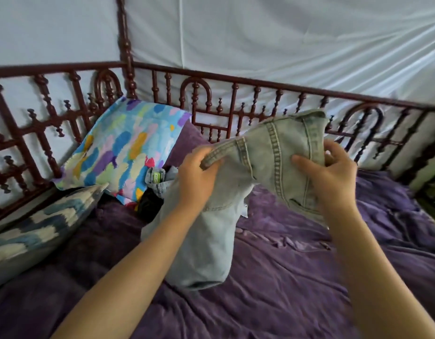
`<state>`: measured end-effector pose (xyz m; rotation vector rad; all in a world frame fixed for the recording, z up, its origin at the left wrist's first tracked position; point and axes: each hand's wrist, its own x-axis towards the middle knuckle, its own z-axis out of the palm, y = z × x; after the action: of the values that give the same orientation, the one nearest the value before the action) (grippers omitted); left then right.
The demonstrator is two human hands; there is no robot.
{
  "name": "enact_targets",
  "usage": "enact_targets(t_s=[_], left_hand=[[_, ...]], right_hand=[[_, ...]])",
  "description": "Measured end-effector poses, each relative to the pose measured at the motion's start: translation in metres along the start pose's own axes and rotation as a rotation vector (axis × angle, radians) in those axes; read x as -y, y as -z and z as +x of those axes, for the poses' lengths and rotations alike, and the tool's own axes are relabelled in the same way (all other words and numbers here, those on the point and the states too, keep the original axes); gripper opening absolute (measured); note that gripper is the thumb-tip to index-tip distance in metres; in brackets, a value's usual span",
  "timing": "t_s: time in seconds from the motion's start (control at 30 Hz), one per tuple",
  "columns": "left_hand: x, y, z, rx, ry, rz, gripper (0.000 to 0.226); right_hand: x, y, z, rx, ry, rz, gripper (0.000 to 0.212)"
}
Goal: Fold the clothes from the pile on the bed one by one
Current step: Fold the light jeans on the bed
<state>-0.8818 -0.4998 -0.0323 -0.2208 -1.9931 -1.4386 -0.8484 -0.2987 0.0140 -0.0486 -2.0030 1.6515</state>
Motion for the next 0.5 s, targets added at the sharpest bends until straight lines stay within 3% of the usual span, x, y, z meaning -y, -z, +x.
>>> enact_targets(t_s=[0.1, 0.2, 0.27, 0.33, 0.4, 0.5], left_hand=[[-0.014, -0.014, 0.018, -0.06, 0.013, -0.062, 0.011], [0.013, -0.016, 0.012, 0.116, 0.119, 0.093, 0.024], [0.043, -0.011, -0.01, 0.225, 0.177, 0.291, 0.046], [0.07, -0.002, -0.047, 0.283, 0.116, 0.346, 0.056], [0.096, 0.011, -0.087, 0.405, 0.02, 0.317, 0.054], [0.127, 0.042, -0.126, 0.495, 0.157, 0.243, 0.043]], right_hand=[[0.025, 0.005, 0.001, -0.084, 0.078, -0.031, 0.031], [0.013, -0.008, -0.002, -0.08, 0.028, -0.189, 0.045], [-0.016, -0.027, -0.011, 0.008, -0.062, -0.337, 0.052], [-0.054, -0.052, -0.029, 0.145, -0.202, -0.445, 0.052], [-0.091, -0.078, -0.052, 0.251, -0.359, -0.475, 0.048], [-0.131, -0.11, -0.079, 0.345, -0.549, -0.452, 0.049]])
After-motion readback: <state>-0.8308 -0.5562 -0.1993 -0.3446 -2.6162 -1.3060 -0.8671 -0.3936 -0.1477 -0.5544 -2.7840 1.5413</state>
